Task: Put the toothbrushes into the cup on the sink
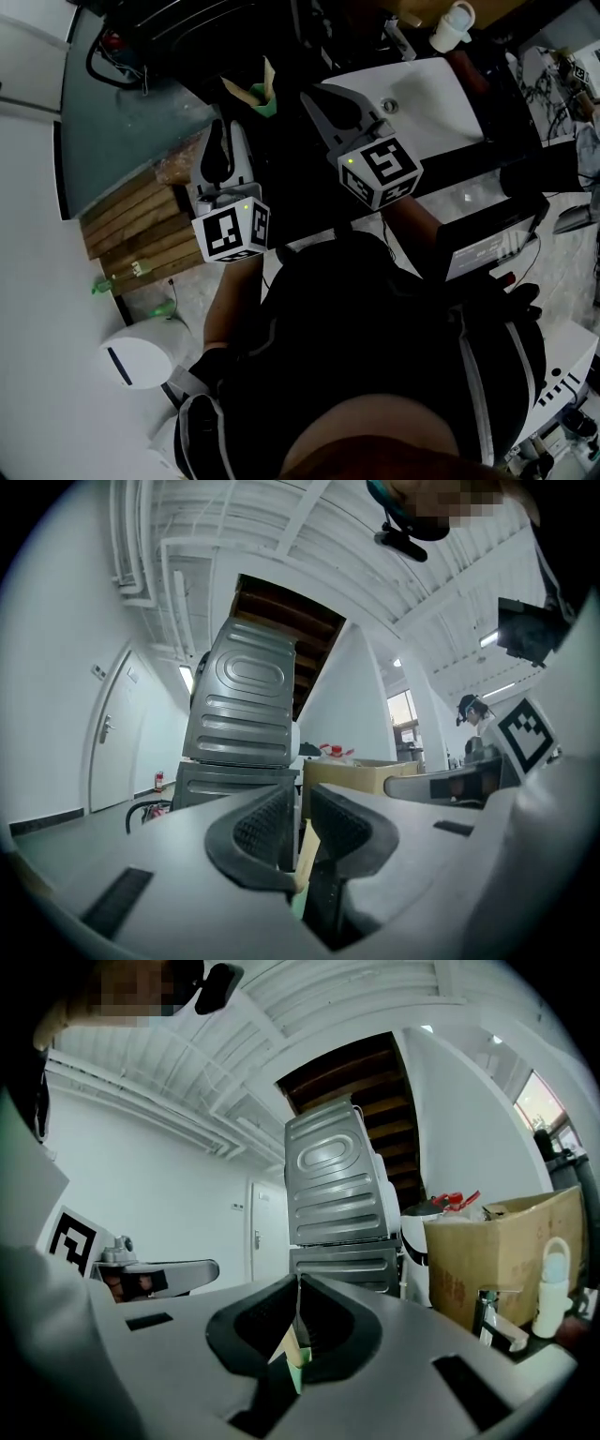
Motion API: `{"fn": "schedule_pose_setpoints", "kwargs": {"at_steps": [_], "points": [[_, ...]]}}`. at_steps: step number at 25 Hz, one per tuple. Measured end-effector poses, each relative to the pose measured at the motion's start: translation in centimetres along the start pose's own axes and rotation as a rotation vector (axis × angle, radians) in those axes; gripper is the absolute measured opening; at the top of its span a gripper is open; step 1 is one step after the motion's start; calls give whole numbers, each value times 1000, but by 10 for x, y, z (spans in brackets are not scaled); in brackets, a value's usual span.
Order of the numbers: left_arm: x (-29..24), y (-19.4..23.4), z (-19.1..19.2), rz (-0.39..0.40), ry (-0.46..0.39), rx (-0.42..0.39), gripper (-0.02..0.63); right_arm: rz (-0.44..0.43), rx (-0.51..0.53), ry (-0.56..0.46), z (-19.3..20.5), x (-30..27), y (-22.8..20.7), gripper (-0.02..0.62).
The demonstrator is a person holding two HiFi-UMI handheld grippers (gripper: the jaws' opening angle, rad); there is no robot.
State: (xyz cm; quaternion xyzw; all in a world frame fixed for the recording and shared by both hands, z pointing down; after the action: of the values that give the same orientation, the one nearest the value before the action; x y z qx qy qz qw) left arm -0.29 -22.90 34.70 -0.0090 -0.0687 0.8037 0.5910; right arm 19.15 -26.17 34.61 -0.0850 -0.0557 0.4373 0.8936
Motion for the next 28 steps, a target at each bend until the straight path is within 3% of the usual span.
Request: {"fn": "schedule_pose_setpoints", "kwargs": {"at_steps": [9, 17, 21, 28], "points": [[47, 36, -12, 38, -15, 29, 9, 5, 23, -59, -12, 5, 49, 28], [78, 60, -21, 81, -35, 85, 5, -2, 19, -54, -10, 6, 80, 28], [88, 70, -23, 72, -32, 81, 5, 53, 38, -68, -11, 10, 88, 28], [82, 67, -28, 84, -38, 74, 5, 56, 51, -48, -14, 6, 82, 24]]}}
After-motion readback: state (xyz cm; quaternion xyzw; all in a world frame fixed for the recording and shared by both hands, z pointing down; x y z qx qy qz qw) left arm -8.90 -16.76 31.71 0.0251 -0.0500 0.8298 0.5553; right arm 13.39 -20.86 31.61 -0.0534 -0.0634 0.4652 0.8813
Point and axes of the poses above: the fingertips, and each gripper's own axes: x backward along the fingers, y to its left, z out of its underside, the point moved 8 cm from there along x, backward along the fingers, and after that the axes turned 7 degrees about -x, right-handed, at the moved point
